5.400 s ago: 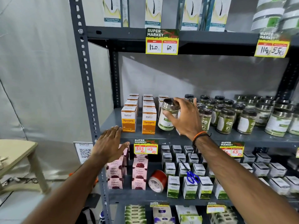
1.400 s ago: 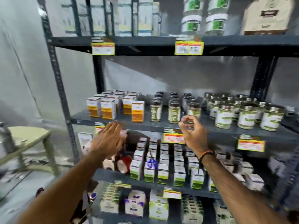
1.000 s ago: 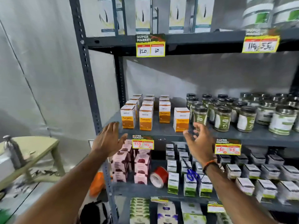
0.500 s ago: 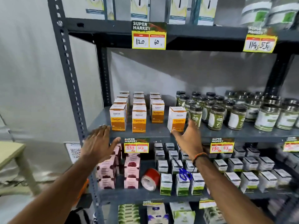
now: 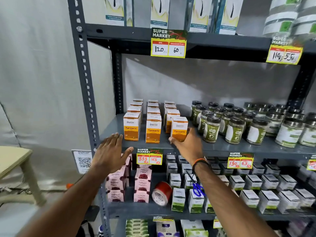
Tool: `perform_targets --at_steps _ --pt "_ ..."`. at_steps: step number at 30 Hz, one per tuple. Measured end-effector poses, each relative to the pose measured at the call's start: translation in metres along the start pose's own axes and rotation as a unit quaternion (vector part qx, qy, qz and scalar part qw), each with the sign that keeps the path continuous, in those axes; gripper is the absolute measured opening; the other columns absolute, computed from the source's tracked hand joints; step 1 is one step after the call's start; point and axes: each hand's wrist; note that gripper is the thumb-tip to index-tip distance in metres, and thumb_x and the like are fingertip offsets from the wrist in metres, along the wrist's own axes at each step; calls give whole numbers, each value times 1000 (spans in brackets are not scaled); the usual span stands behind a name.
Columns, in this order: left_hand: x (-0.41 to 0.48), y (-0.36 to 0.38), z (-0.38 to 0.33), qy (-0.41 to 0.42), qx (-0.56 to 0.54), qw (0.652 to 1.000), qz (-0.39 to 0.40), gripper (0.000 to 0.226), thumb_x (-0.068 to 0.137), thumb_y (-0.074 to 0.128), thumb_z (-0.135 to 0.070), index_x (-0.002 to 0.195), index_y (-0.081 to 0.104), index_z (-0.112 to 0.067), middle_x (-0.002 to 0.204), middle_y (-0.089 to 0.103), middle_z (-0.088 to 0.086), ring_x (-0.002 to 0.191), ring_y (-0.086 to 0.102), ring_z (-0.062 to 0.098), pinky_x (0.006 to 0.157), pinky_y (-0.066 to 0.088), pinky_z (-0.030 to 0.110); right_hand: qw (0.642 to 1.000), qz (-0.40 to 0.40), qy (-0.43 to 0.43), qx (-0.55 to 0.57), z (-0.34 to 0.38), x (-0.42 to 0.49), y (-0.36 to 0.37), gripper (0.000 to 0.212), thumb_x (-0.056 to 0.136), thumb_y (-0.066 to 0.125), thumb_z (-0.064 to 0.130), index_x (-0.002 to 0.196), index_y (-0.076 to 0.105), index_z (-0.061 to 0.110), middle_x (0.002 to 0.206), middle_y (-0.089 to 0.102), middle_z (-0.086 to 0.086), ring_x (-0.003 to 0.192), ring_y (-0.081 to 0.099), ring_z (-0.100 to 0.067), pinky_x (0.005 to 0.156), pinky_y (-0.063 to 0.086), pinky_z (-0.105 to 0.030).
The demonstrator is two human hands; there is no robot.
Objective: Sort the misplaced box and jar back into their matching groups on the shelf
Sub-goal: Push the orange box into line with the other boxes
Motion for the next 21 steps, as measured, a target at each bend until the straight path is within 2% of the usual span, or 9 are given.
perform_targets --at_steps 2,6,11,15,21 --pt "0 0 0 -1 -5 1000 3 92 95 13 -76 158 25 -9 165 28 15 152 24 29 123 18 45 1000 5 -4 -14 4 -2 4 71 78 85 59 123 60 10 97 78 1 91 75 -22 81 61 -41" --pt "0 0 0 -1 -2 1000 3 92 95 13 -76 159 24 -10 165 28 14 153 24 28 124 18 45 1000 11 -12 -14 7 -3 9 60 80 84 59 113 61 15 98 78 2 89 76 -22 82 63 -44" --pt "0 2 1 -1 -3 1000 2 95 94 9 -77 159 23 -11 166 26 12 153 22 27 124 17 44 998 3 -17 -55 10 -5 13 58 82 76 69 109 61 20 93 77 5 86 75 -21 77 62 -40" --pt "1 5 3 1 -2 1000 -1 97 92 6 -79 159 24 -10 166 27 13 153 23 27 124 16 43 997 -7 -26 -74 10 -9 15 54 84 71 71 105 61 22 80 67 11 80 75 -18 72 59 -33" --pt "2 9 4 2 -6 1000 -1 98 92 5 -80 160 22 -11 167 25 12 153 21 27 124 12 42 996 -26 -32 -84 11 -14 20 51 86 68 73 100 59 25 79 66 12 77 74 -17 74 62 -37"
Point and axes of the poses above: each hand's wrist, its own x-axis towards the middle knuckle, its own y-axis out of the palm, z = x × y
